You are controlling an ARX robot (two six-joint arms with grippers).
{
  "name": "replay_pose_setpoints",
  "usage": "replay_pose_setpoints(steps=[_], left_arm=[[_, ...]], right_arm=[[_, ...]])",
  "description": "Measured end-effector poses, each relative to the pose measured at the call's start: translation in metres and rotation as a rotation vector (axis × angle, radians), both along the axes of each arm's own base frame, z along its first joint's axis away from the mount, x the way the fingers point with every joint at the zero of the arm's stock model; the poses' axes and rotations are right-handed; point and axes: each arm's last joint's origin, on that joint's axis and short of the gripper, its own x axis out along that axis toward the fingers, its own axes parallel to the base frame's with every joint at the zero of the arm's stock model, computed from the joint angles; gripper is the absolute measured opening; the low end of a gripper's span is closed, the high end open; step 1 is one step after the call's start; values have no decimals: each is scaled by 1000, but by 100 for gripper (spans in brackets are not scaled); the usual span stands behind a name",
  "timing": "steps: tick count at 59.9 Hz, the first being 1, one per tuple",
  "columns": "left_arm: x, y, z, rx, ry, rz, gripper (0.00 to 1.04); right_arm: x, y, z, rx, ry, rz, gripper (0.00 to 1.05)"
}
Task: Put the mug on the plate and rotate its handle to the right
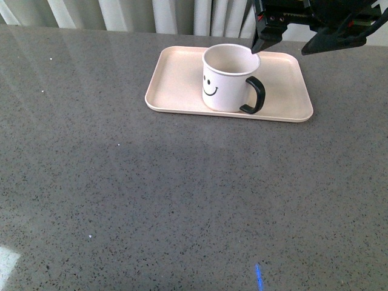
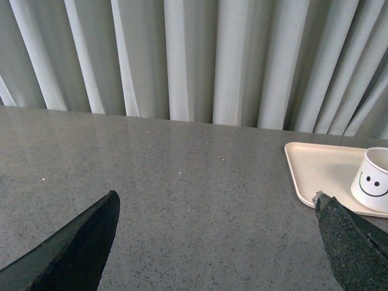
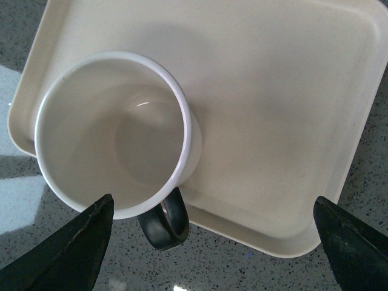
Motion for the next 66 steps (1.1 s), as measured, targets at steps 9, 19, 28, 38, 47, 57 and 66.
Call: replay_pose_setpoints(steps=[9,19,28,38,47,57,66], left_arm=[[0,0,0,0,0,0,96],[0,0,0,0,0,0,96],[0,0,0,0,0,0,96],[0,0,0,0,0,0,96],[0,0,0,0,0,0,96],[0,0,0,0,0,0,96],[0,0,0,0,0,0,96]], right_arm=[[4,11,-12,2,39,-5,96],[8,15,-19,-4,59,-14,96],[15,17,-20,11,58,-25,96],[22,18,-15,19,51,-38,96],[27,22,-15,21,57,-38,96],[30,25,-19,11,69,-45,96],[32,27,-21,9,79,-50,93]])
